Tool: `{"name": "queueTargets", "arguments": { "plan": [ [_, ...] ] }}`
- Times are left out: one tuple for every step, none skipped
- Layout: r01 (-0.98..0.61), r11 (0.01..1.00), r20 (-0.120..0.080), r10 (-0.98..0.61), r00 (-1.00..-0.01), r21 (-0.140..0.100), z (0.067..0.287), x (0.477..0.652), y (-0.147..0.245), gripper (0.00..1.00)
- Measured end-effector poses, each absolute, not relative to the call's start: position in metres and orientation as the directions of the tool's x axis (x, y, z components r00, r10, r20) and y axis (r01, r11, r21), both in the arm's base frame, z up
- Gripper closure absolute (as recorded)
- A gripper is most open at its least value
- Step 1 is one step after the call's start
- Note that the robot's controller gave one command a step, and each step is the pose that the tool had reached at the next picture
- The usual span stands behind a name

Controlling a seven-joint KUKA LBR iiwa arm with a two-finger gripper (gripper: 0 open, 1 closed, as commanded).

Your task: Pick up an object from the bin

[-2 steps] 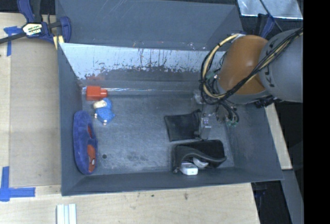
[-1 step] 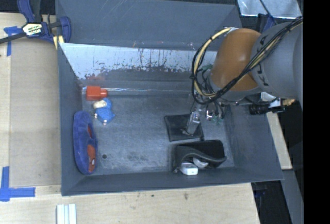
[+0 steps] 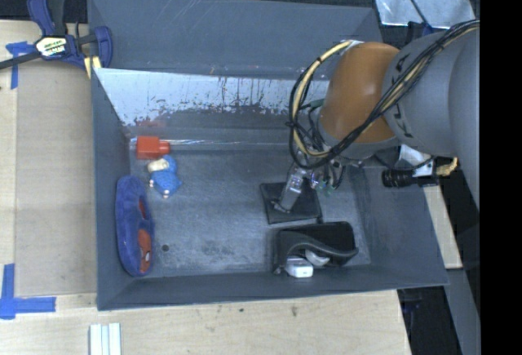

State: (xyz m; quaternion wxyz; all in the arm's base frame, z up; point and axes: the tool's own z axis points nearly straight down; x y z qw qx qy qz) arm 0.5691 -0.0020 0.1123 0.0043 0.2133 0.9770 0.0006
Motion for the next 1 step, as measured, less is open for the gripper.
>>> {"name": "queueTargets", "arguments": {
  "plan": [
    [0.476,0.879,0.0,0.476,-0.879,-0.001,0.0684,0.5667,-0.0255,0.0]
  ]
}}
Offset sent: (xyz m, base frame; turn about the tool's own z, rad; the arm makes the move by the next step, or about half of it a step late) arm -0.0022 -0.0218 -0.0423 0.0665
